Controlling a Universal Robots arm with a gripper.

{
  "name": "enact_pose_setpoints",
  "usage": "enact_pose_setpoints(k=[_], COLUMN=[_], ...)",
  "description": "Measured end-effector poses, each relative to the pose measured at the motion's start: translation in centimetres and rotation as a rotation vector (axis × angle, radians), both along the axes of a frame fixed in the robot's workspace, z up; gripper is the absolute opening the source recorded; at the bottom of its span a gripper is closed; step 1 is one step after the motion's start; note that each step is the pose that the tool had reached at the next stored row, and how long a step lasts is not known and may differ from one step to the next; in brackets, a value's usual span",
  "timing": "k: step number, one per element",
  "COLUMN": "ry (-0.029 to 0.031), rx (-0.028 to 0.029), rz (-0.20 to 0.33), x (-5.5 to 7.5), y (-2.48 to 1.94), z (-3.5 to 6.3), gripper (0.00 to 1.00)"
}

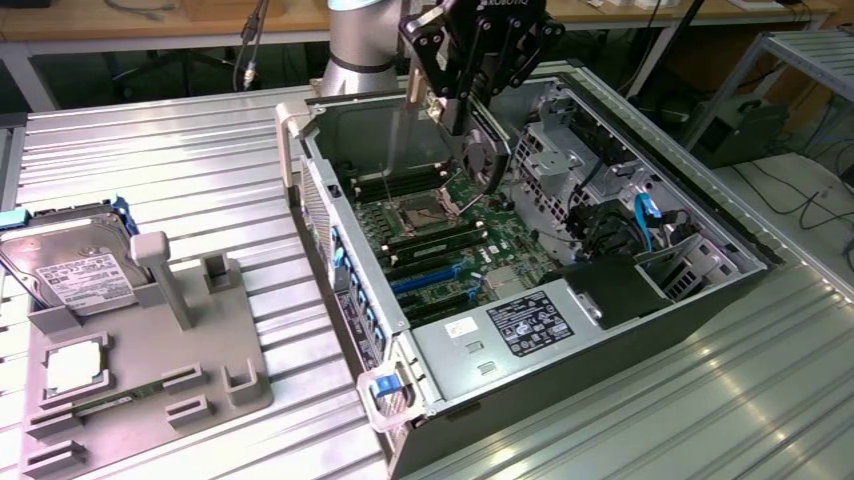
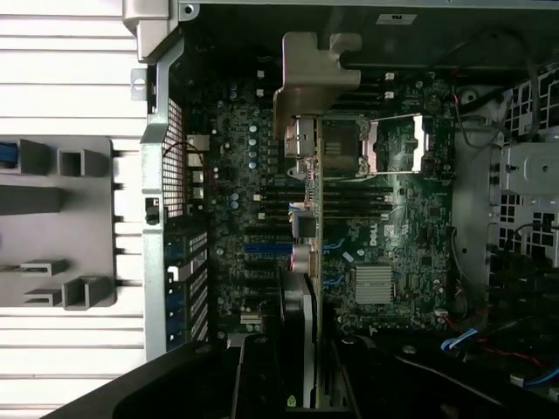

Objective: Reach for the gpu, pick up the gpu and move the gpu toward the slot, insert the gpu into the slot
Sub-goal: 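Pick up the gpu and move the gpu toward the slot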

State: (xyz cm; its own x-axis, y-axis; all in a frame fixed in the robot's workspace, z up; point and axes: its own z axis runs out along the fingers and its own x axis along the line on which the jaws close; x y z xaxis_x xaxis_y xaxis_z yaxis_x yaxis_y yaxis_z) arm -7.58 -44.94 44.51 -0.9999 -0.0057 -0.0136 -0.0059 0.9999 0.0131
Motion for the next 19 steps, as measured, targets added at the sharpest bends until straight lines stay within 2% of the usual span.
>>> enact_pose_setpoints(k=[19], ry=[0.0000], rx=[-0.0009], rz=[0.001], x=[2.5], y=[0.00], z=[-0.03], gripper=[0.27])
